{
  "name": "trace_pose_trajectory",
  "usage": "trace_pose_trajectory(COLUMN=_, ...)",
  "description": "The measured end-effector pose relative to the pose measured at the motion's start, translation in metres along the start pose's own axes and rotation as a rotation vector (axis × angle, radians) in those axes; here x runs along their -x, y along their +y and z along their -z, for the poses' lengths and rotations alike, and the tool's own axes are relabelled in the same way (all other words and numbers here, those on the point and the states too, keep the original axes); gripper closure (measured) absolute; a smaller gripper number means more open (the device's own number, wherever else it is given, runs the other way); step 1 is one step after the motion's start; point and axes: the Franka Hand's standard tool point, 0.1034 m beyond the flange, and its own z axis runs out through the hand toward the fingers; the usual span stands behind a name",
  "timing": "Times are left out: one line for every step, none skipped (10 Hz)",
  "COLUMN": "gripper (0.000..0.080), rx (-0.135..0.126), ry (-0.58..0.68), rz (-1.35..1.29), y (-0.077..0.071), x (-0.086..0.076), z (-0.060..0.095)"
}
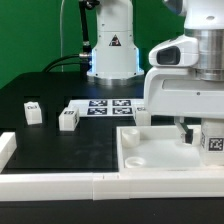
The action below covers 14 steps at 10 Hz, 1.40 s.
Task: Assemble one leg
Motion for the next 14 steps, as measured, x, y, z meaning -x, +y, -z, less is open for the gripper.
trace_pose_trajectory(gripper=0.0151, rx=0.007, ry=0.002, rz=0.105, y=0.002, x=-0.0009, z=0.0001)
trace_pose_trajectory(gripper=0.0151, rx=0.007, ry=0.002, rz=0.12, y=0.0022, x=-0.001, z=0.0001)
trace_pose_trajectory(gripper=0.0293, rx=0.007, ry=0.002, rz=0.117, y=0.0022, x=-0.001, z=0.0001)
trace_pose_trajectory(gripper=0.043, rx=0.007, ry=0.002, rz=0.117, y=0.0022, x=-0.001, z=0.0001)
trace_pose_trajectory(gripper=0.0532, rx=0.007, ry=0.002, rz=0.117, y=0.0024, x=-0.001, z=0.0001)
trace_pose_trajectory(gripper=0.0532, rx=0.007, ry=0.002, rz=0.117, y=0.0024, x=-0.001, z=0.0001)
trace_pose_trajectory(gripper=0.053, rx=0.007, ry=0.002, rz=0.107, y=0.0023, x=-0.001, z=0.0001)
trace_pose_trajectory(gripper=0.053, rx=0.007, ry=0.002, rz=0.062, y=0.0024, x=-0.001, z=0.0)
trace_pose_trajectory(gripper=0.053, rx=0.004, ry=0.005, rz=0.026, y=0.0023, x=-0.0016, z=0.0001)
trace_pose_trajectory(gripper=0.053, rx=-0.002, ry=0.015, rz=-0.129, y=0.0023, x=-0.0022, z=0.0002)
trace_pose_trajectory(gripper=0.053, rx=-0.003, ry=0.021, rz=-0.285, y=0.0026, x=-0.0018, z=0.0005)
trace_pose_trajectory(gripper=0.053, rx=-0.006, ry=0.021, rz=-0.418, y=0.0027, x=-0.0019, z=0.0005)
trace_pose_trajectory(gripper=0.0528, rx=-0.009, ry=0.021, rz=-0.546, y=0.0029, x=-0.0021, z=0.0006)
trace_pose_trajectory(gripper=0.0528, rx=-0.013, ry=0.023, rz=-0.648, y=0.003, x=-0.0019, z=0.0)
